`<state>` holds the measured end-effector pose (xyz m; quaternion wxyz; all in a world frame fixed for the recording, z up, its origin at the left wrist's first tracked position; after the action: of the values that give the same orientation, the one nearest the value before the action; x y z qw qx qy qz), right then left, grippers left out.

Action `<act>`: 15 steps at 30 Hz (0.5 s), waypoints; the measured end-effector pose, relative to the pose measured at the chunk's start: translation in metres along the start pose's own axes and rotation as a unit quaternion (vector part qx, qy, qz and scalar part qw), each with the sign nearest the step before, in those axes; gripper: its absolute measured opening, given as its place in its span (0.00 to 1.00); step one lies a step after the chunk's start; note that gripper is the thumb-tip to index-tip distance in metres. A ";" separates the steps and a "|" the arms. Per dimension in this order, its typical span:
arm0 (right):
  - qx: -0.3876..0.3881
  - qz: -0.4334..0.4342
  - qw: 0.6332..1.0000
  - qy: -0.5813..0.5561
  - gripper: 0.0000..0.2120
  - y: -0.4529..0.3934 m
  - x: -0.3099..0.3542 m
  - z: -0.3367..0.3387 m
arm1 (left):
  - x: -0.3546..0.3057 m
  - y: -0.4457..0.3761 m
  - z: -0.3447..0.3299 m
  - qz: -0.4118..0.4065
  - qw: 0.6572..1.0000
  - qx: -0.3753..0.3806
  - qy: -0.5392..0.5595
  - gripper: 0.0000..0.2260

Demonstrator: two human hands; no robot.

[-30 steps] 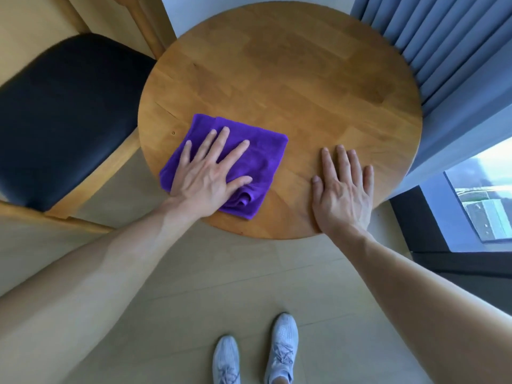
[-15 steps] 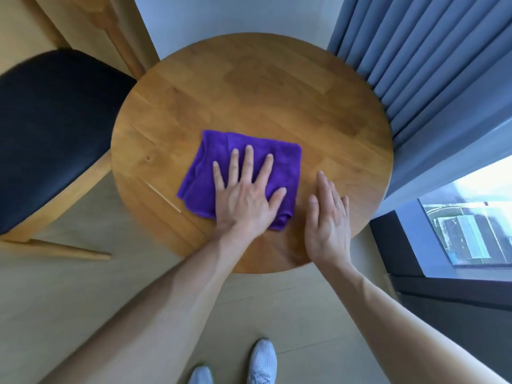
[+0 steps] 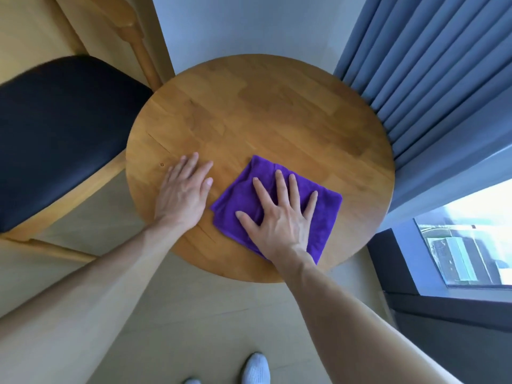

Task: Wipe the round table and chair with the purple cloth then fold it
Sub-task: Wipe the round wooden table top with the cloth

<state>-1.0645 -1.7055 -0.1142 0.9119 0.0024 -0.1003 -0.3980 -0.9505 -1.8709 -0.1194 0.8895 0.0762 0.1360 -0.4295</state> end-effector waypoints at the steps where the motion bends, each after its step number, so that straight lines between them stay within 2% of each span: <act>1: -0.007 -0.006 1.000 -0.002 0.36 0.002 -0.003 0.000 | 0.000 0.002 -0.001 0.007 1.000 0.006 -0.003 0.24; 8: -0.016 -0.044 0.999 0.009 0.36 0.003 -0.065 0.012 | -0.004 0.010 -0.013 0.013 0.995 0.008 -0.095 0.34; 12: -0.018 -0.098 0.995 0.010 0.36 -0.035 -0.108 0.023 | -0.005 0.009 -0.013 0.008 0.994 -0.003 -0.108 0.35; 15: -0.021 -0.117 0.993 0.013 0.36 -0.048 -0.113 0.022 | -0.004 0.008 -0.014 0.006 0.993 -0.003 -0.115 0.33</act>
<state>-1.1784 -1.6548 -0.1171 0.8601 0.0004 -0.0797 -0.5039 -0.9492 -1.8594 -0.1308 0.9020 0.0246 0.0332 -0.4297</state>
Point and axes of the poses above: each hand's wrist, its own y-axis away from the middle knuckle, its own z-axis out of the back of the hand, x = y × z, the point moved 7 cm from there along -y, towards the middle knuckle, and after that the axes turned 6 degrees about -z, right-handed, at the moved point
